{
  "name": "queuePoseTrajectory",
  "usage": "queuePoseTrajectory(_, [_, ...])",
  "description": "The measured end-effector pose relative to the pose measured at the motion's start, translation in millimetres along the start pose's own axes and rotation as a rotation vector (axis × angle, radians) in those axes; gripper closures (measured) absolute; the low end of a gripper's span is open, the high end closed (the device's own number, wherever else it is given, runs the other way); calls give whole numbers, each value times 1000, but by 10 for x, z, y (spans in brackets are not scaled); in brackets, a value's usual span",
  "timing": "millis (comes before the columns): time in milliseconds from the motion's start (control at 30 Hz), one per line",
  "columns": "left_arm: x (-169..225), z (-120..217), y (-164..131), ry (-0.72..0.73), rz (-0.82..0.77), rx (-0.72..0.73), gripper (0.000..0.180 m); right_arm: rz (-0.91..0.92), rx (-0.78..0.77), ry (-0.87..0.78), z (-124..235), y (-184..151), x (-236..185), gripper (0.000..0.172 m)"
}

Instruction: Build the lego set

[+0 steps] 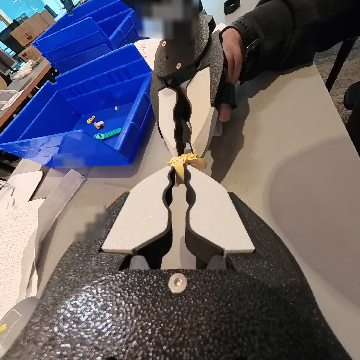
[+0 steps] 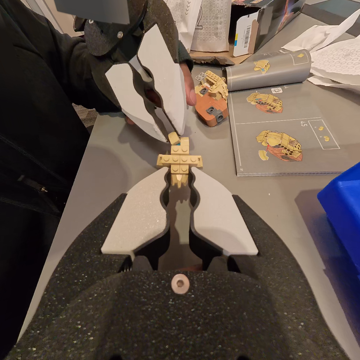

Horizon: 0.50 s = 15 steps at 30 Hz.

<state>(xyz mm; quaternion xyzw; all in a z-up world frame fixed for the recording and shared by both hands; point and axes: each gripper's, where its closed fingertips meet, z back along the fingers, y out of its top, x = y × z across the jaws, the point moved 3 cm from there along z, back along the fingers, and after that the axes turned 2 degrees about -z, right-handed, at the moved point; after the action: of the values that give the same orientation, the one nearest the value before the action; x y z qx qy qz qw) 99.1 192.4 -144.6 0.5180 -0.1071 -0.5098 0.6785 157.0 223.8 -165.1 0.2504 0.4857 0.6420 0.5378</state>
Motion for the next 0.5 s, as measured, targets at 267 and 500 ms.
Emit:
queuePoseTrajectory(267, [-1,7,-29,-56,52,39,172,1,4,1,1,5,-1,155])
queuePoseTrajectory(500, [-3,11,-24,-100,65,105,172,9,10,9,10,9,-13,155])
